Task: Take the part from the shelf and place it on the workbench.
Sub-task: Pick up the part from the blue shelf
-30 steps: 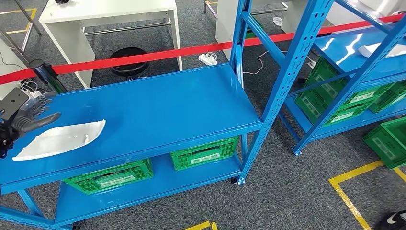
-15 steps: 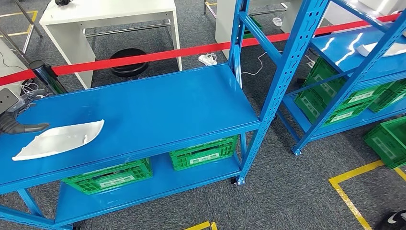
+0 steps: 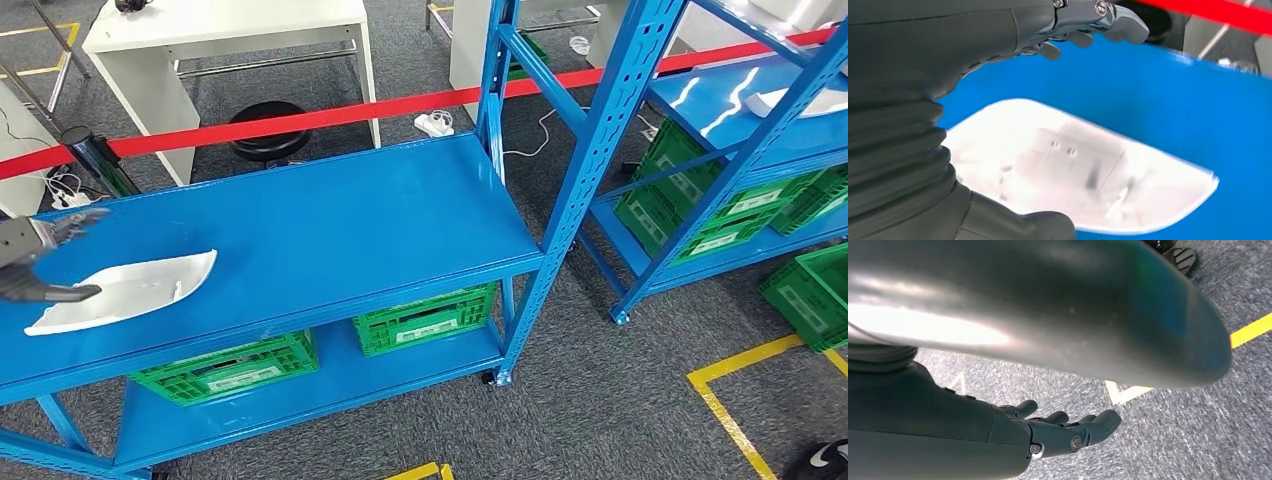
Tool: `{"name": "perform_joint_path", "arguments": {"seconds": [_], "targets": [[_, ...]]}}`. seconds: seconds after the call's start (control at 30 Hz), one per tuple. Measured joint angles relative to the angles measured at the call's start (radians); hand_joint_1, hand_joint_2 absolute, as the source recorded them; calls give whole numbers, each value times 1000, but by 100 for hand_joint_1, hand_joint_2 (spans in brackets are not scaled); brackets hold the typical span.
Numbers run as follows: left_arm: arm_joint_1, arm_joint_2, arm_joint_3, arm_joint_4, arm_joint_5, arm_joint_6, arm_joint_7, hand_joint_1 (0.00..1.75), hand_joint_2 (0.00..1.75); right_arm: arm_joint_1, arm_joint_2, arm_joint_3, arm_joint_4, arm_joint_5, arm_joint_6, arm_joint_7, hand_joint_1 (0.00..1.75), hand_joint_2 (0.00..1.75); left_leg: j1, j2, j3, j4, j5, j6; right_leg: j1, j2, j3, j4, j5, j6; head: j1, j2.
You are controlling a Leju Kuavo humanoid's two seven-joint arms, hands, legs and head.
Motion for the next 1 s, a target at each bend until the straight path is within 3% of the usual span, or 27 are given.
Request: {"name": "perform_joint_path", "arguments": {"seconds": [0.43,1.0], "targets": [[235,62,-97,-198,117,62,58,0,175,2,-2,-10,0,15,0,-7,0,0,0,1,0,0,-1,-1,0,1,-1,0,-1,-1,0,0],[260,53,-148,-223,119,96,72,0,175,2,-4,-27,0,13,0,-8,0,0,0,1,0,0,-1,-1,0,0,-1,0,-1,-1,0,0]]}}
